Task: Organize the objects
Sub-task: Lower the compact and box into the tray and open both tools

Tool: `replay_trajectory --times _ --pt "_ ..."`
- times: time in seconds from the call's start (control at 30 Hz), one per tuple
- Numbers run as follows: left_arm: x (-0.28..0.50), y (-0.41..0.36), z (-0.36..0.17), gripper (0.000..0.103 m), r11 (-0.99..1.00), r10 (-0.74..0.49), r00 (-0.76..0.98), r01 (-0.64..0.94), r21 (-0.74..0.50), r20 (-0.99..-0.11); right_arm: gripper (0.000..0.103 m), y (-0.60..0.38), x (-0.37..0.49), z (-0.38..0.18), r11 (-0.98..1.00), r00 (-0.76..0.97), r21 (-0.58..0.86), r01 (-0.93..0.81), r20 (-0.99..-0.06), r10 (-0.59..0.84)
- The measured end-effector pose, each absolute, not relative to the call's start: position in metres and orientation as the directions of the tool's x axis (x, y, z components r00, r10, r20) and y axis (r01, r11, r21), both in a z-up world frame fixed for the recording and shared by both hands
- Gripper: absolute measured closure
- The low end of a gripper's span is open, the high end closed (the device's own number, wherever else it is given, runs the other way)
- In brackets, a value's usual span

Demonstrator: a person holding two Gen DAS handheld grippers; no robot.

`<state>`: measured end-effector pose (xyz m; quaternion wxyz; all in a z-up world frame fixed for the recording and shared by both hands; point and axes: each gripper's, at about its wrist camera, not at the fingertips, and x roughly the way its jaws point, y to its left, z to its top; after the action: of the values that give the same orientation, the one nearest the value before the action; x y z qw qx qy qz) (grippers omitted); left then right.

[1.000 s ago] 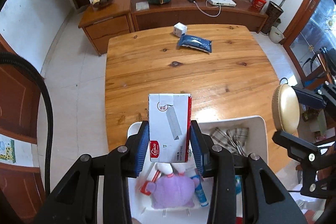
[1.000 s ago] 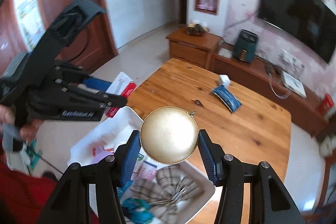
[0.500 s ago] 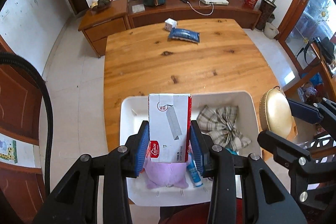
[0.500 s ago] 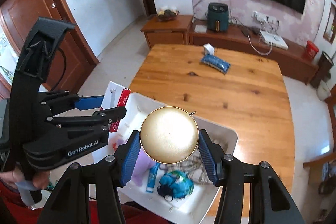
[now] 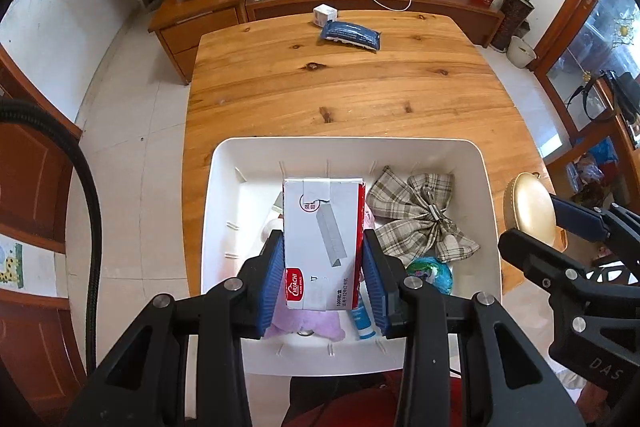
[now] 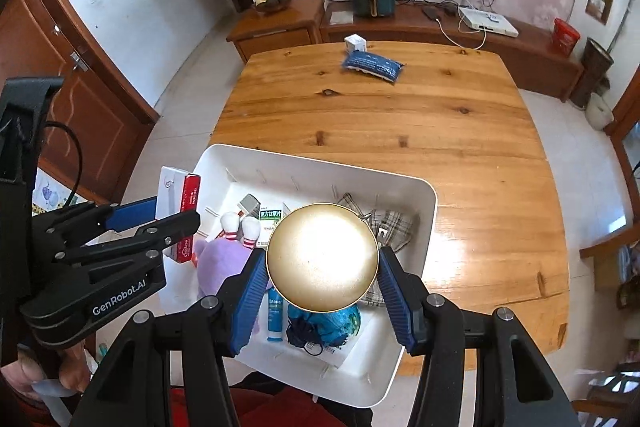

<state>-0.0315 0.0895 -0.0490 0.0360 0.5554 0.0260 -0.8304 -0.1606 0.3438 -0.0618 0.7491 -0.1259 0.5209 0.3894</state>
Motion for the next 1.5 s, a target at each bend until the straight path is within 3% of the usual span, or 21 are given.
replay_trajectory --times 0.3,0.37,0.4,0.5,1.0,1.33,1.5 --pt "-0.031 0.089 -0.055 0.061 -0.996 -0.041 -0.378 0.087 0.008 -0.925 0.045 0.355 -0.163 -0.066 0.667 0.157 0.190 -0.721 -0.892 0.424" --pt "-0.031 0.089 -0.054 0.060 -0.996 -0.046 -0.382 0.089 0.013 -0.923 0.033 0.358 -0.164 -0.066 0.667 0.160 0.181 -0.723 -0.895 0.416" --pt "-0.031 0.088 -0.053 0.058 -0.996 -0.047 -0.383 0.085 0.015 -0.922 0.032 0.358 -0.164 -0.066 0.667 0.159 0.185 -0.722 -0.893 0.420" --pt "-0.029 0.090 -0.051 0.036 -0.998 -0.067 -0.399 0.036 0.058 -0.914 0.032 0.358 -0.163 -0.062 0.666 0.164 0.190 -0.721 -0.887 0.431" --pt "-0.037 0.078 -0.037 0.028 -0.997 -0.058 -0.406 -0.023 0.074 -0.912 0.032 0.365 -0.148 -0.050 0.689 0.173 0.231 -0.687 -0.869 0.463" --pt "-0.053 0.069 -0.004 0.021 -0.998 -0.054 -0.419 -0.012 0.065 -0.906 0.032 0.363 -0.130 -0.028 0.686 0.168 0.281 -0.671 -0.844 0.510" --pt "-0.059 0.073 0.017 0.021 -0.995 -0.086 -0.453 0.004 0.095 -0.887 0.032 0.361 -0.118 -0.008 0.671 0.202 0.239 -0.702 -0.837 0.509"
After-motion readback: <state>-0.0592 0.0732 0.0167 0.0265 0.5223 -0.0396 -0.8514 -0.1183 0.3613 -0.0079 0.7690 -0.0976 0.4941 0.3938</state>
